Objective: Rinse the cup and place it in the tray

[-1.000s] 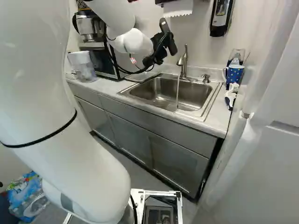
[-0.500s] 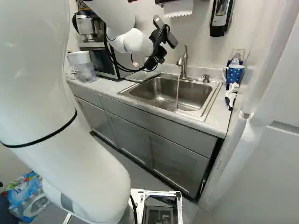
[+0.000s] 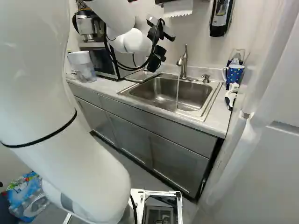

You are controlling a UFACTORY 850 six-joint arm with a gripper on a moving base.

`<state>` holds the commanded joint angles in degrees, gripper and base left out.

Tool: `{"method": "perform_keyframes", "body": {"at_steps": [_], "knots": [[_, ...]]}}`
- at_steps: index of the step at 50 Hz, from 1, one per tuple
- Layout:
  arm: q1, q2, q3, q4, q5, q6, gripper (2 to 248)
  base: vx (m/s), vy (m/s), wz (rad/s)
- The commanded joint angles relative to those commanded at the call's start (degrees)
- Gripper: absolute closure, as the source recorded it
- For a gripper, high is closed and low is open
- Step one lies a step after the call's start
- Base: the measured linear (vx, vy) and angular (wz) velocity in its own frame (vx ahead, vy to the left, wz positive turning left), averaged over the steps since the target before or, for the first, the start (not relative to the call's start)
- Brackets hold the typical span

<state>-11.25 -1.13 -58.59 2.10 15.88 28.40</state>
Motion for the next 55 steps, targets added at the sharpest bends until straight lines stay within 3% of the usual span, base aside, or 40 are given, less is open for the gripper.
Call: {"method": "perform_keyframes", "body": {"at_steps": [44,55], "knots": [[0.00,0.00,0.00,0.00,0.00,-26.54,125,0.000,0.000,0.000],[0.02,-0.02,-0.02,0.00,0.00,-26.54,125,0.000,0.000,0.000]]}}
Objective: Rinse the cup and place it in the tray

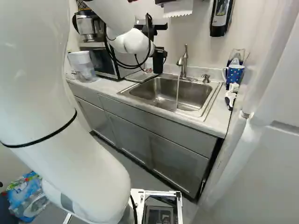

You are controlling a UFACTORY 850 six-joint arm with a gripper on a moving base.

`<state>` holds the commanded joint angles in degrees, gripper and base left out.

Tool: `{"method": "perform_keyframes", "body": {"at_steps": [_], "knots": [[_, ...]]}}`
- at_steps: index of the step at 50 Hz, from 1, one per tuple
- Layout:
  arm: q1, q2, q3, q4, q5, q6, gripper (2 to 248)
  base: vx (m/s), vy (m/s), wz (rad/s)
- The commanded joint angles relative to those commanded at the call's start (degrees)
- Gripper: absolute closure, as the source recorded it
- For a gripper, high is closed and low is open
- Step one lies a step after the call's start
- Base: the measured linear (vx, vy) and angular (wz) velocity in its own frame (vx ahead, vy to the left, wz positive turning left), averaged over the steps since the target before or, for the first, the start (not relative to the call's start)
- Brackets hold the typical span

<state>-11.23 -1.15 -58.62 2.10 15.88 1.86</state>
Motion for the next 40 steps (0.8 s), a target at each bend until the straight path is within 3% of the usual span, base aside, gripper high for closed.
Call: {"method": "perform_keyframes", "body": {"at_steps": [40], "knots": [[5.38,-7.12,-7.43,0.00,0.00,0.00,125,0.000,0.000,0.000]]}}
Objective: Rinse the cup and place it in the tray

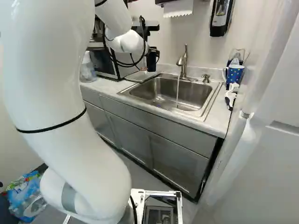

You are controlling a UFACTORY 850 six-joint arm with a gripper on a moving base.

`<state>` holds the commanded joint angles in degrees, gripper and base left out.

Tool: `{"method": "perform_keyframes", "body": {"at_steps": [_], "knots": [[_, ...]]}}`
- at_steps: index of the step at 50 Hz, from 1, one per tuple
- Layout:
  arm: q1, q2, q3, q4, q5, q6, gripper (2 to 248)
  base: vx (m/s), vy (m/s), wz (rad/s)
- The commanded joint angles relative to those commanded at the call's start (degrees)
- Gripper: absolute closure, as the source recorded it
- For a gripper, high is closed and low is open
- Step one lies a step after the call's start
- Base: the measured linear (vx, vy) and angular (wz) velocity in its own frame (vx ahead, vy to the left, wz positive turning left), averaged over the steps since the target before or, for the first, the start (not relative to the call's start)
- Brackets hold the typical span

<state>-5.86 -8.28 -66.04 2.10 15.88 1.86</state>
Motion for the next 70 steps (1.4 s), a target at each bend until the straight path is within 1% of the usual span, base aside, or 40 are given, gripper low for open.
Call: {"method": "perform_keyframes", "body": {"at_steps": [29,39,63,70], "knots": [[3.71,-8.10,-6.21,0.00,0.00,0.00,125,0.000,0.000,0.000],[4.79,-10.65,-9.16,0.00,0.00,0.00,125,0.000,0.000,0.000],[6.88,-17.53,-16.72,0.00,0.00,0.00,125,0.000,0.000,0.000],[6.97,-18.36,-16.93,0.00,0.00,0.00,125,0.000,0.000,0.000]]}}
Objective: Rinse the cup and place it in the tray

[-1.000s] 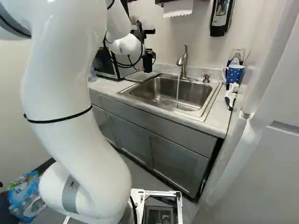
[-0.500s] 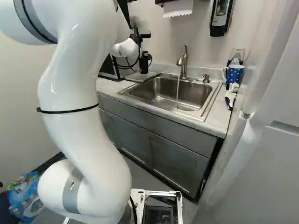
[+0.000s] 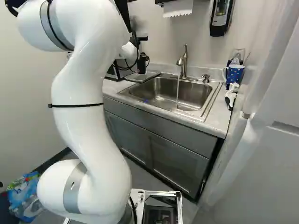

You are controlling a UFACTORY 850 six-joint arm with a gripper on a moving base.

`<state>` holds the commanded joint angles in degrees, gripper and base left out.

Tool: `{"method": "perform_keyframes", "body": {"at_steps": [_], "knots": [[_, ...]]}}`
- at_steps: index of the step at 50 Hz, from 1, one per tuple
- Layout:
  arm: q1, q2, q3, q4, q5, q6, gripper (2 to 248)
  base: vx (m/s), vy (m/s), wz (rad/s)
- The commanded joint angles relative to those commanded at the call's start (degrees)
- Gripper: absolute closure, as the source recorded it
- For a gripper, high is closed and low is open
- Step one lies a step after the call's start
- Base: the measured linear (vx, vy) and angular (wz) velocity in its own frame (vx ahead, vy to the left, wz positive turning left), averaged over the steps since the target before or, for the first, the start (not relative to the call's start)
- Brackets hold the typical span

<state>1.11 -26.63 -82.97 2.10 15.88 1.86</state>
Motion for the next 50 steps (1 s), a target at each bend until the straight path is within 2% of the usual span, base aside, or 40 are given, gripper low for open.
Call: {"method": "perform_keyframes", "body": {"at_steps": [36,37,41,42,47,48,50], "knots": [[0.00,-1.94,1.01,0.00,0.00,0.00,125,0.000,0.000,0.000],[0.00,-1.94,1.01,0.00,0.00,0.00,107,0.000,0.000,0.000],[0.00,-1.94,1.01,0.00,0.00,0.00,107,0.000,0.000,0.000],[0.00,-1.94,1.01,0.00,0.00,0.00,73,0.000,0.000,0.000],[0.00,-1.94,1.01,0.00,0.00,0.00,73,0.000,0.000,0.000],[0.00,-1.94,1.01,0.00,0.00,0.00,38,0.000,0.000,0.000],[0.00,-1.94,1.01,0.00,0.00,0.00,38,0.000,0.000,0.000]]}}
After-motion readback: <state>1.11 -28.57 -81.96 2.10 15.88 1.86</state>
